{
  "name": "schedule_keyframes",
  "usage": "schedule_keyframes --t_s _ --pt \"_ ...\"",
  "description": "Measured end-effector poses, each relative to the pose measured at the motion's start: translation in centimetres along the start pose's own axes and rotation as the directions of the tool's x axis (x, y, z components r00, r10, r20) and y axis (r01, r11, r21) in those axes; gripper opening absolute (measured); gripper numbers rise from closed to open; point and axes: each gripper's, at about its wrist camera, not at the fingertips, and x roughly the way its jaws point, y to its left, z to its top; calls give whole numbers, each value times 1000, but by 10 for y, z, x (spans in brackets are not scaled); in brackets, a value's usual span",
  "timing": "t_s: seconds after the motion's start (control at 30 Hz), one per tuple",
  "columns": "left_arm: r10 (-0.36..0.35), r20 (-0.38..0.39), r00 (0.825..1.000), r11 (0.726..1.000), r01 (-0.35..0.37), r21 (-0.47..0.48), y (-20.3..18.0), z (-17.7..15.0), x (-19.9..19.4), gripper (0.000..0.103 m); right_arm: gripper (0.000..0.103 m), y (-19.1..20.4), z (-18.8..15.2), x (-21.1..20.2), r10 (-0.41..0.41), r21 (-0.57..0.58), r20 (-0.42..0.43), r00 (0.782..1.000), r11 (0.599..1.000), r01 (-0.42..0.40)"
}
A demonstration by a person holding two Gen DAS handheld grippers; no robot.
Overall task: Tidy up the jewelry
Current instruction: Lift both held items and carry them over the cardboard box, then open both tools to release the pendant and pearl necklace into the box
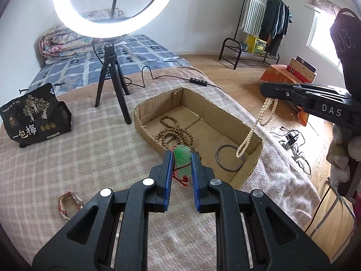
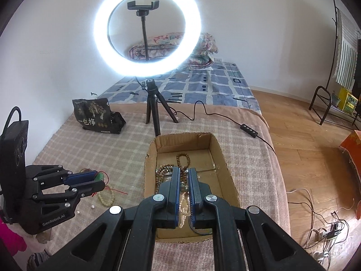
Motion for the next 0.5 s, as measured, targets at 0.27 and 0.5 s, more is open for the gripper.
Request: schedule_keyframes --t_s 0.27,0.5 --pt "-32 -18 999 999 31 -4 -18 8 28 14 4 -19 9 32 -10 12 -31 999 1000 11" --pt "-50 -32 998 999 50 -5 -32 9 44 14 4 -32 10 53 11 52 -55 998 999 -8"
